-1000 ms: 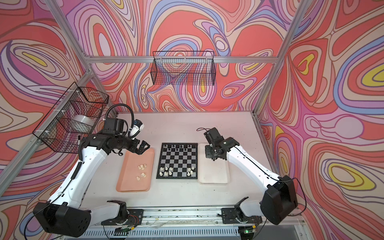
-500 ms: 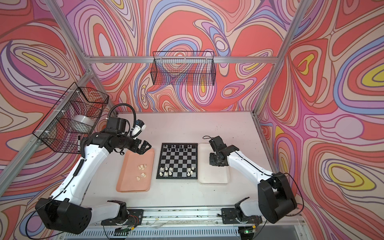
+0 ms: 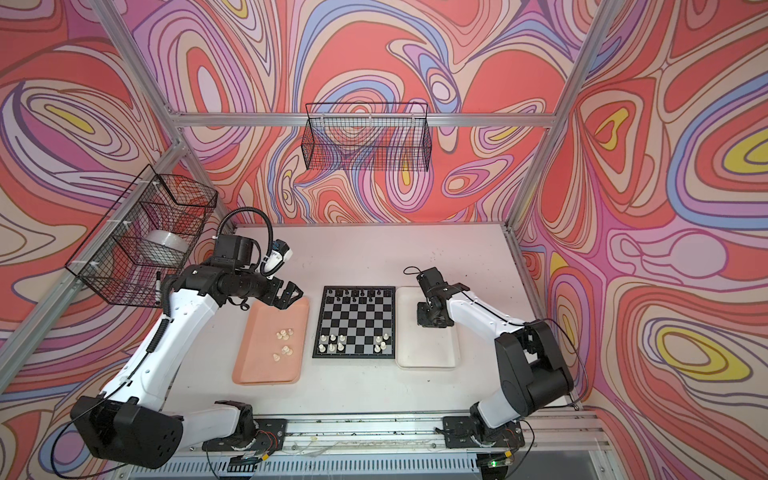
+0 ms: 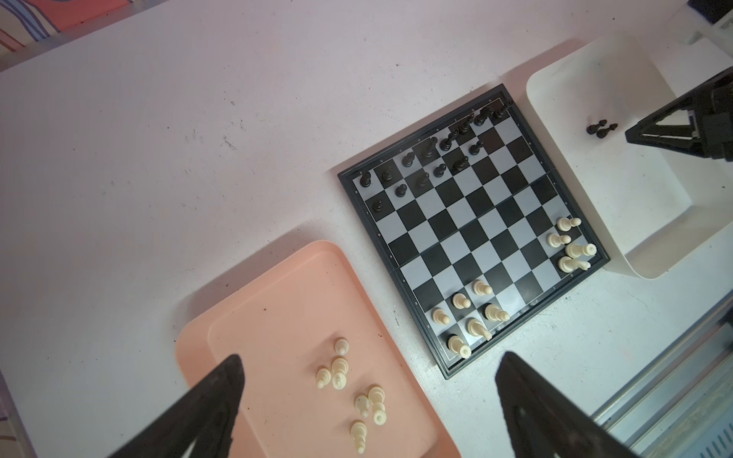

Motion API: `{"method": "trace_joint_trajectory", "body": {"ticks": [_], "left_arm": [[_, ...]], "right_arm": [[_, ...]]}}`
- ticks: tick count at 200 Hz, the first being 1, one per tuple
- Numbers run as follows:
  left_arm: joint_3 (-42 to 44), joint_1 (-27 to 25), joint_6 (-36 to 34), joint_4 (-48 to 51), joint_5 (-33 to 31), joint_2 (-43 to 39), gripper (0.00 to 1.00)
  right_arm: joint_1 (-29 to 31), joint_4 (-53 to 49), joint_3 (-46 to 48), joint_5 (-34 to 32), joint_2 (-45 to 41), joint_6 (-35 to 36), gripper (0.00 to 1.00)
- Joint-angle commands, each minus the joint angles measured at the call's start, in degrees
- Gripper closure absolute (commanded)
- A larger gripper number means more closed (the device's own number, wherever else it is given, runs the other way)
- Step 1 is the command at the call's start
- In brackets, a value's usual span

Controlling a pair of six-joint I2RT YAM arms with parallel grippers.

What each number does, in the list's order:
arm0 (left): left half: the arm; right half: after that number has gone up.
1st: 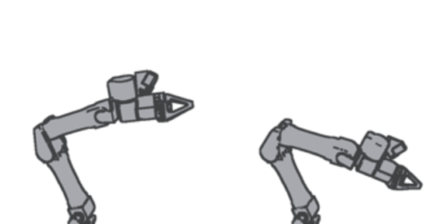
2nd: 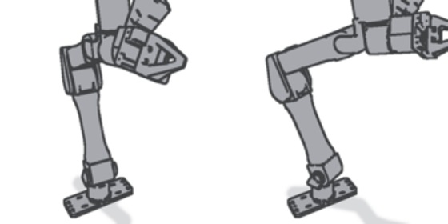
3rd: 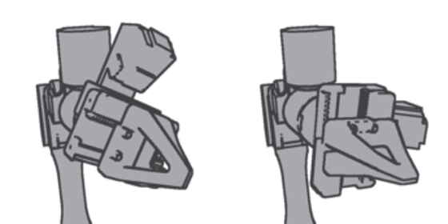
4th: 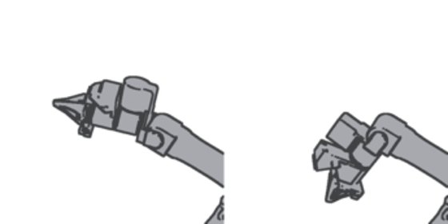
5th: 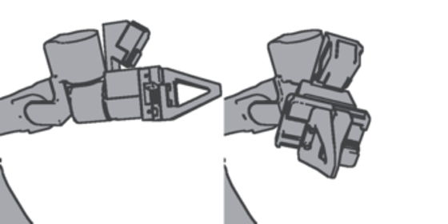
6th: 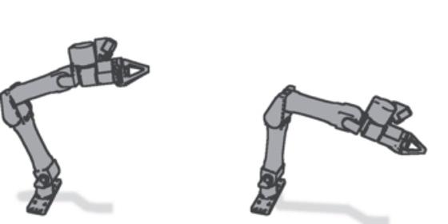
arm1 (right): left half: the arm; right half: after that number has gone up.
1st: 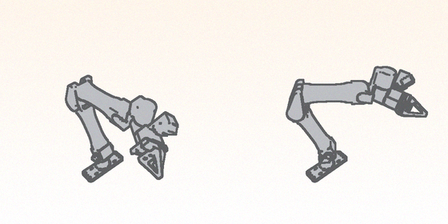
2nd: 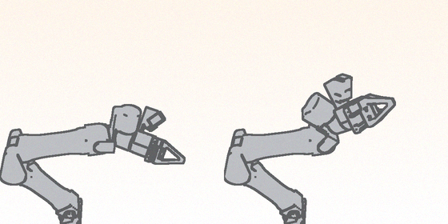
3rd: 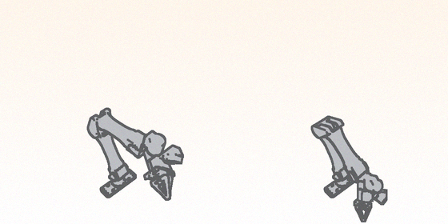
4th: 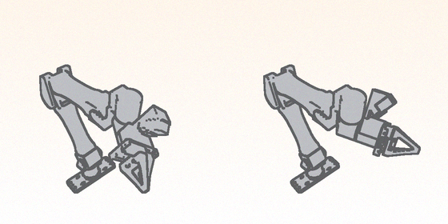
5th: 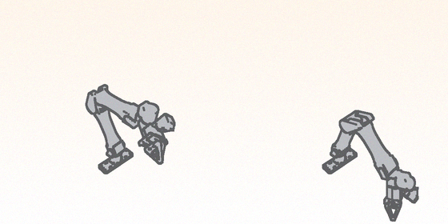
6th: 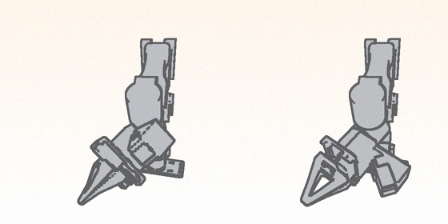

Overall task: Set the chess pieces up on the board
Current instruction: 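Move the right gripper back over the white tray, then lower the right gripper onto the two remaining black pawns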

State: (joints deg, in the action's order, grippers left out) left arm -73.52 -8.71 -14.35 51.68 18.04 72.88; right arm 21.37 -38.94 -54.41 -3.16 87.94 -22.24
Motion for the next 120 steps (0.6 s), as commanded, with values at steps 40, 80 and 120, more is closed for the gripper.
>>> {"method": "trace_joint_trajectory", "body": {"ticks": [40,80,120], "left_arm": [[-0.49,-0.28,-1.13,1.67,-0.73,-0.27,0.0],[-0.32,-0.26,-1.2,1.49,-0.38,-0.44,0.0],[-0.14,-0.29,-0.58,1.5,-0.21,-0.9,0.0]], "right_arm": [[-1.15,-1.05,-3.98,-0.92,2.49,2.4,0.75],[-1.24,-0.36,-3.91,-1.28,3.38,2.06,0.74],[-1.55,1.28,-2.7,0.08,3.8,1.63,0.75]]}}
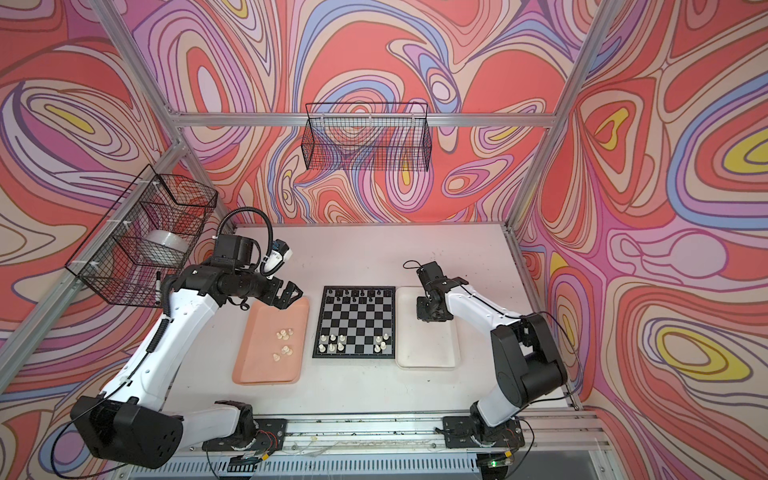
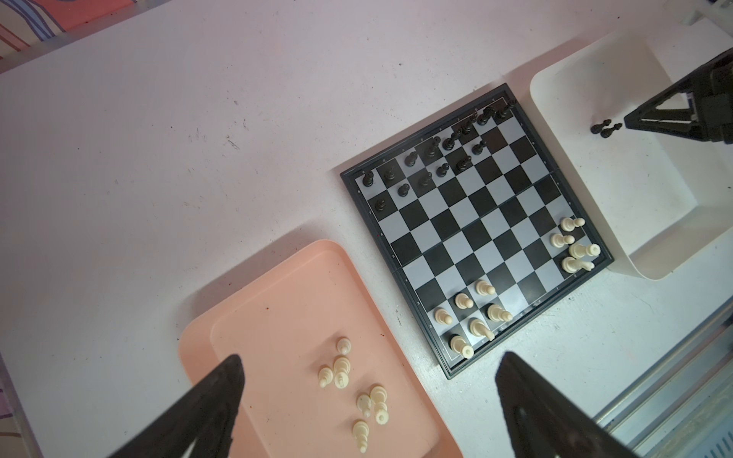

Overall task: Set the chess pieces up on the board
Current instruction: 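Lower the right gripper onto the two remaining black pawns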

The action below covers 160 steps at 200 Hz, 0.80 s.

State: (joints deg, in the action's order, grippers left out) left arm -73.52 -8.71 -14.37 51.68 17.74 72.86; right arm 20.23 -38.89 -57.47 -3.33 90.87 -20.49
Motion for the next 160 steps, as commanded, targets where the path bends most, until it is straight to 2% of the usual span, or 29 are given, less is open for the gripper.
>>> {"method": "trace_joint_trajectory", "body": {"ticks": [1,160], "left_arm": [[-0.1,-0.27,-0.57,1.49,0.1,-0.92,0.0],[0.21,-0.29,-0.9,1.66,-0.24,-1.23,0.0]], "right_arm": [[-0.48,1.21,0.31,0.3,0.93,-0.14,0.75],[-0.72,2.75,2.0,0.45,2.55,-0.69,0.78]]}}
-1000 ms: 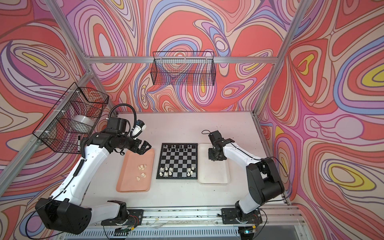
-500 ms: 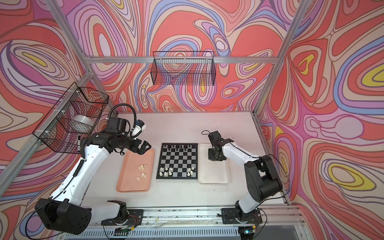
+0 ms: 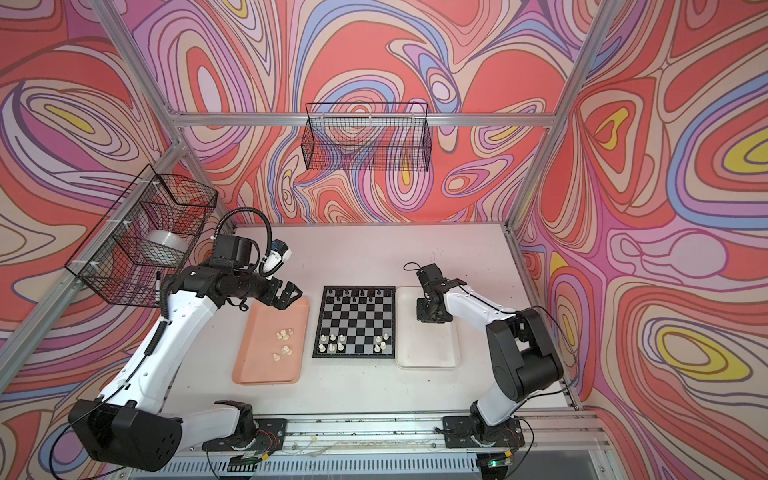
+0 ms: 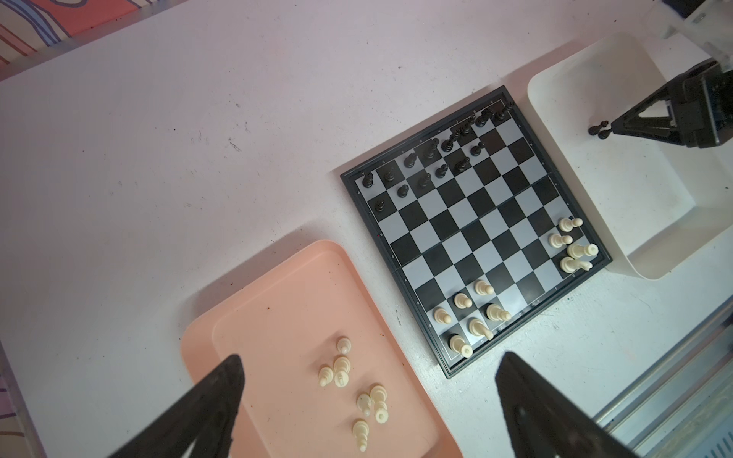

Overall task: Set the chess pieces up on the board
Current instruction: 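Lower the right gripper onto the two remaining black pawns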

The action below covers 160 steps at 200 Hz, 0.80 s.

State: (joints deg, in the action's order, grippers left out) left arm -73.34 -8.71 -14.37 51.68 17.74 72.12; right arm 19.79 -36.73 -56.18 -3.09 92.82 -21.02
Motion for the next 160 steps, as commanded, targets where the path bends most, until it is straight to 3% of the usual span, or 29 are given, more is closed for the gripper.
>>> {"method": "trace_joint_trajectory", "body": {"ticks": [1,160], "left_arm": [[0.04,-0.31,-0.87,1.62,-0.25,-0.49,0.0],[0.96,-0.34,-0.29,1.31,0.02,-1.27,0.0]], "right_arm": [[-0.28,0.6,0.72,0.2,0.65,-0.16,0.78],[-0.37,2.13,1.27,0.46,1.91,-0.16,0.86]]}}
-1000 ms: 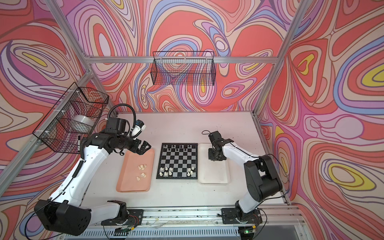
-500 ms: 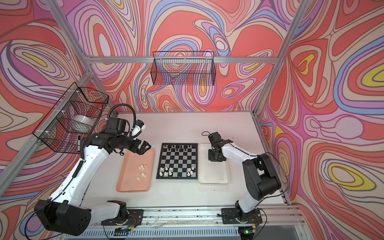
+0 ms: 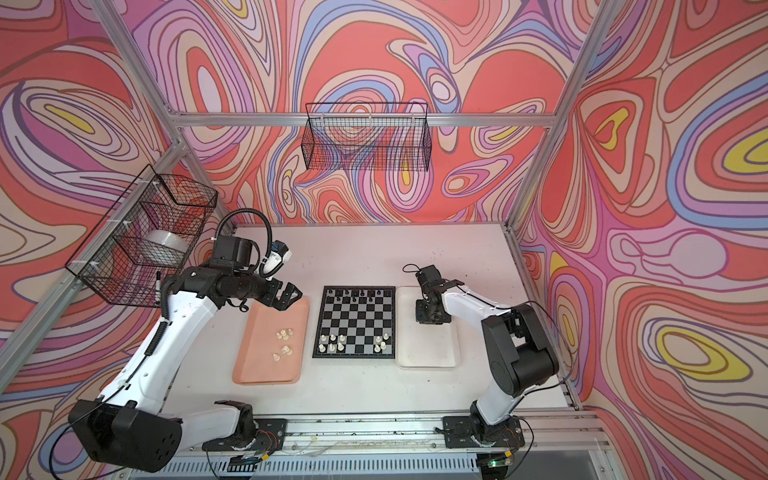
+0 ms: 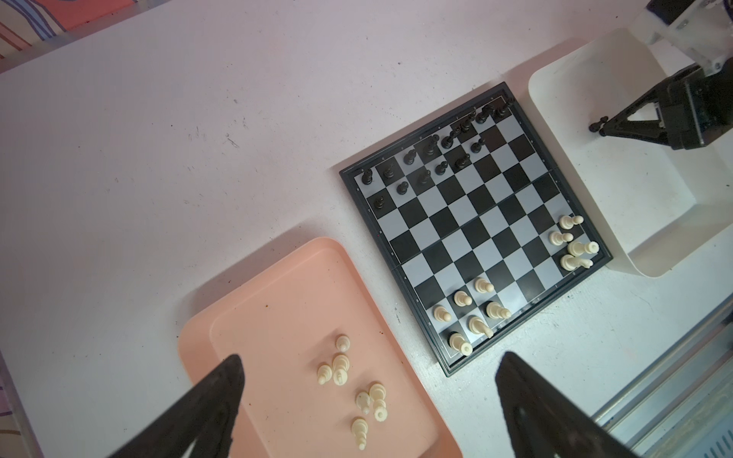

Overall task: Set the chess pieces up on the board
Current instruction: 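Lower the right gripper onto the two remaining black pawns, then close the right gripper on one black pawn and lift it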

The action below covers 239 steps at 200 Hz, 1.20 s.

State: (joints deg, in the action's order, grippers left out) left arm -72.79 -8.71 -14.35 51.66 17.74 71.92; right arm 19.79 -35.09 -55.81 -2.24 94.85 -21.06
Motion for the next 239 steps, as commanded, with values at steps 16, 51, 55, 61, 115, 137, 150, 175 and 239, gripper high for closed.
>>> {"method": "trace_joint_trajectory", "body": {"ticks": [16,51,55,61,115,137,150,175,239], "left_arm": [[0.46,-0.27,-0.24,1.37,0.01,-1.01,0.0],[0.28,-0.37,-0.11,1.51,0.09,-0.99,0.0],[0.2,-0.33,-0.1,1.56,0.1,-1.07,0.0],[0.2,-0.27,-0.08,1.58,0.1,-1.04,0.0],[0.11,-0.38,-0.35,1.87,-0.52,-1.34,0.0],[-0.12,-0.41,-0.31,1.91,-0.51,-1.31,0.0],[-0.07,-0.4,-0.24,1.87,-0.54,-1.43,0.0],[0.02,-0.43,-0.16,1.74,-0.59,-1.36,0.0],[-0.15,-0.38,0.28,1.56,-0.69,-1.23,0.0]], "right_arm": [[-0.37,0.21,0.88,-0.57,-0.45,0.14,0.88],[-0.35,-0.39,0.62,-0.63,-0.86,0.49,0.9],[-0.43,-0.47,0.58,-0.58,-0.97,0.51,0.9],[-0.41,-0.58,0.53,-0.72,-1.19,0.62,0.9],[-0.37,-2.64,-0.09,-1.41,-3.06,1.02,0.9],[-0.41,-3.59,-0.35,-1.62,-3.86,1.2,0.9],[-0.37,-4.2,-0.53,-1.62,-4.31,1.28,0.9],[-0.37,-5.34,-1.14,-2.04,-5.58,1.55,0.89],[-0.32,-6.75,-2.5,-1.8,-7.38,1.64,0.89]]}}
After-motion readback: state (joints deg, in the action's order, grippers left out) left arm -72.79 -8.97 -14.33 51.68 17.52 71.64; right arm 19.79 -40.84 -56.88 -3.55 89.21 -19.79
